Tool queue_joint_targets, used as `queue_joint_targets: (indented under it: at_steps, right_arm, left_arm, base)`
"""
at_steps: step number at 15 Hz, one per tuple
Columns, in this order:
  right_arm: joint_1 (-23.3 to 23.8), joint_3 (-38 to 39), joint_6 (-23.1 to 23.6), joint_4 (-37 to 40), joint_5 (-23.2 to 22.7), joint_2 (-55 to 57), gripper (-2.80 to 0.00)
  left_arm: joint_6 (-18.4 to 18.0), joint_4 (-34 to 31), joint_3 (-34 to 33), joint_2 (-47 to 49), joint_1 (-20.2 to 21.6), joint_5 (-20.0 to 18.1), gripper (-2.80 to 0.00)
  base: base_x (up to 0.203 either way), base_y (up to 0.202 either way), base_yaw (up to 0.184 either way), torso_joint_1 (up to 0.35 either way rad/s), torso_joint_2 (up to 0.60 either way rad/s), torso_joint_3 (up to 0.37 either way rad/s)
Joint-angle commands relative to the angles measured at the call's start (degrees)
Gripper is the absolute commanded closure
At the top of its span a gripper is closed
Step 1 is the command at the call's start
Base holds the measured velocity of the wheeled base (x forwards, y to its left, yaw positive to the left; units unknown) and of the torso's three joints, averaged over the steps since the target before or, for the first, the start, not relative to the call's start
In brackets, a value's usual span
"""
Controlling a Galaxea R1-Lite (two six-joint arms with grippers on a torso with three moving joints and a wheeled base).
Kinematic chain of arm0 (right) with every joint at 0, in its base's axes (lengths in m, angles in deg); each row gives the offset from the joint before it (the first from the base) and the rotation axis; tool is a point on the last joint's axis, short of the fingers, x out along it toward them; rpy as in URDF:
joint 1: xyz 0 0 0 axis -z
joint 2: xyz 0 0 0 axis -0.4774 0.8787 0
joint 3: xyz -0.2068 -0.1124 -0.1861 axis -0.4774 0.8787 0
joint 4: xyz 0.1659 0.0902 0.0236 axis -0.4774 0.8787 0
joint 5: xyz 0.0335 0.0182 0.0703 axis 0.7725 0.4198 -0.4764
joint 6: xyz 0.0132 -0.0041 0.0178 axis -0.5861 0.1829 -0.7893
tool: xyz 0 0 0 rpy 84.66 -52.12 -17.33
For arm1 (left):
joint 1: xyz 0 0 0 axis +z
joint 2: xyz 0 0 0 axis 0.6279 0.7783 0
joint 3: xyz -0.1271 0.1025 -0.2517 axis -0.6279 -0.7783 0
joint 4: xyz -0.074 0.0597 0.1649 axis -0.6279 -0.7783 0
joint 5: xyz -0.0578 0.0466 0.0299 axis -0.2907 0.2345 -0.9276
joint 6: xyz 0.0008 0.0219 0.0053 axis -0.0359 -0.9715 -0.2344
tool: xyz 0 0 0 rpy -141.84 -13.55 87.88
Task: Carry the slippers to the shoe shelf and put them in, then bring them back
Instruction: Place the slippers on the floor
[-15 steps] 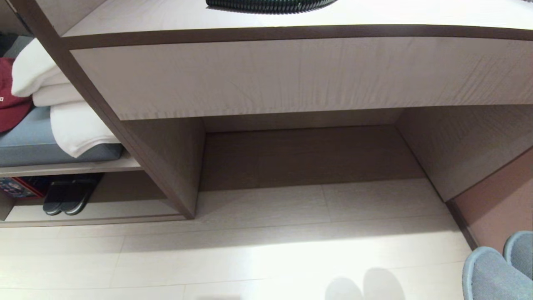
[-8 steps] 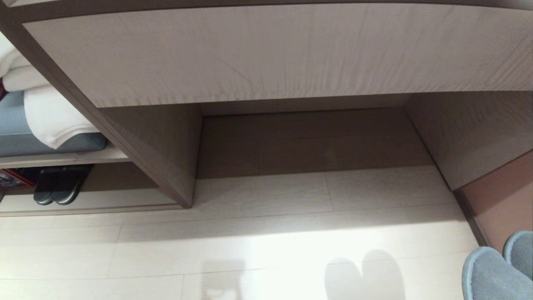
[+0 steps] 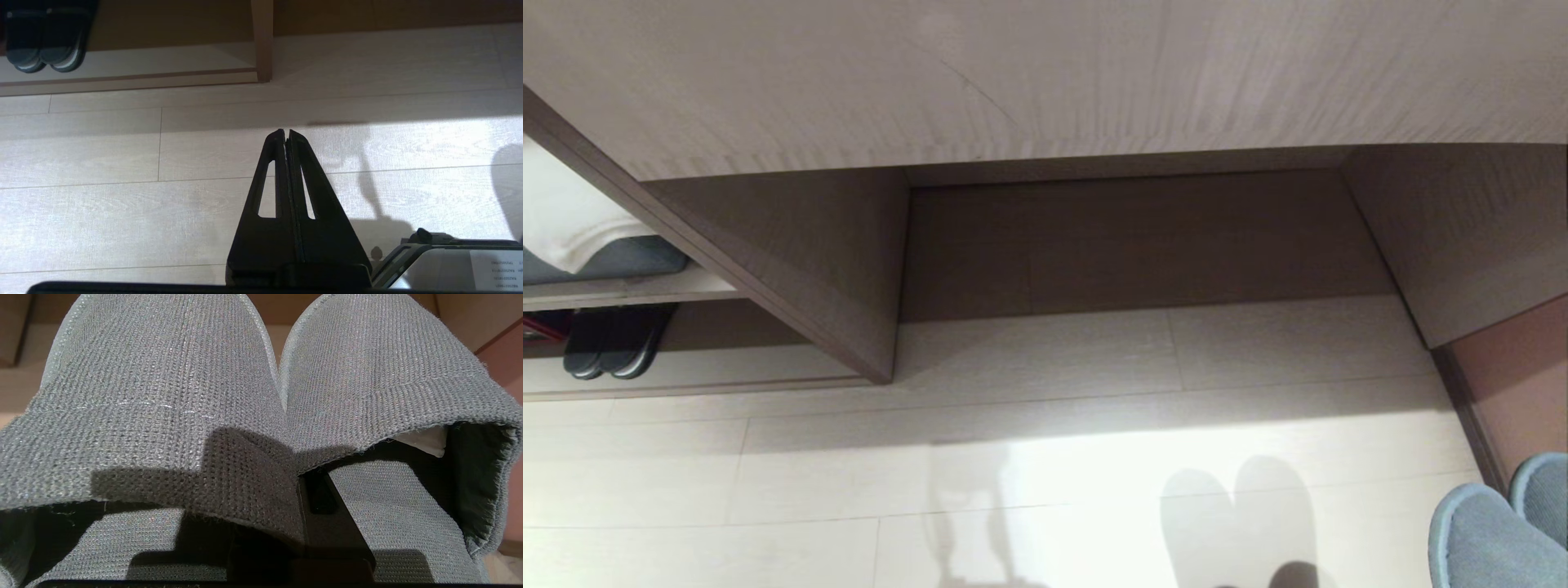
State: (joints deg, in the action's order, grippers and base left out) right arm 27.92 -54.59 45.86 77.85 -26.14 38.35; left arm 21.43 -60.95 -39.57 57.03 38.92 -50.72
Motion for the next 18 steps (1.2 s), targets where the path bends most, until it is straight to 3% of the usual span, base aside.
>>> queue_joint_targets:
  at_steps: [1, 18]
  right_arm:
    - [-0.02, 0.0, 0.04, -0.04, -0.09, -0.02, 0.0]
    - [-0.02, 0.0, 0.04, 0.03, 0.0, -0.02, 0.0]
  left_arm:
    - [0.02, -0.03, 0.0, 0.0, 0.02, 0.02, 0.0]
    - [0.02, -0.07, 0.0, 0.0, 0.04, 0.02, 0.0]
  base:
    - [0.0, 0.0, 0.0, 0.003, 0.0, -0.197]
    - [0.0, 0.0, 0.0, 0.003, 0.0, -0.197]
